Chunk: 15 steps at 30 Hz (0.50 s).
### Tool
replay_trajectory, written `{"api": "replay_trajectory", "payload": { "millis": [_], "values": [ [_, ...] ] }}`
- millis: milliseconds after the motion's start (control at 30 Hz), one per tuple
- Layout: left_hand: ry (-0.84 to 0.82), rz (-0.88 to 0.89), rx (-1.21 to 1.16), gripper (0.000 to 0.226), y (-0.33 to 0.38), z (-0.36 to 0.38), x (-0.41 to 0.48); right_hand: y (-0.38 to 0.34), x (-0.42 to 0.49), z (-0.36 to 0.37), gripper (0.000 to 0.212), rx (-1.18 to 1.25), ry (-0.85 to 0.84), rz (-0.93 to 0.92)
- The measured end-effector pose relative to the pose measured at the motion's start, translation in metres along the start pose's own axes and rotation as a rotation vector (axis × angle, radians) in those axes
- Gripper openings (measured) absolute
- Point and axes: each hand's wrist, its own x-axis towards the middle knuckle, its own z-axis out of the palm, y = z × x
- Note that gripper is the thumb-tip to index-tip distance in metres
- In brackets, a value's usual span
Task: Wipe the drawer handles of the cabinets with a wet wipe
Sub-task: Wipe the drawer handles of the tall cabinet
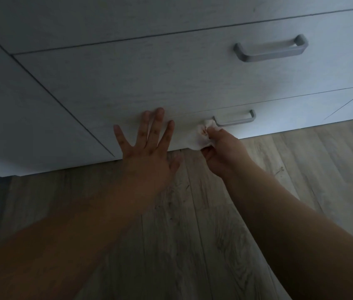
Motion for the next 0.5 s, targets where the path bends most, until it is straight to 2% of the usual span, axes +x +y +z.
{"api": "replay_trajectory", "payload": {
  "millis": [100,300,433,500],
  "values": [
    [0.000,-0.009,0.007,0.086,0.001,0.000,0.001,-0.003,0.001,-0.002,0.017,0.101,0.050,-0.014],
    [-0.035,0.002,-0.022,0.087,0.001,0.000,0.003,0.005,0.000,0.000,0.021,-0.006,-0.012,-0.011],
    [-0.009,-0.014,-0.077,0.088,0.008,-0.001,0.002,0.000,0.006,-0.009,0.023,0.109,0.108,0.000],
    [-0.016,-0.013,-0.092,0.089,0.009,-0.003,0.002,-0.005,0.002,-0.017,0.021,-0.020,0.197,-0.031]
  ]
}}
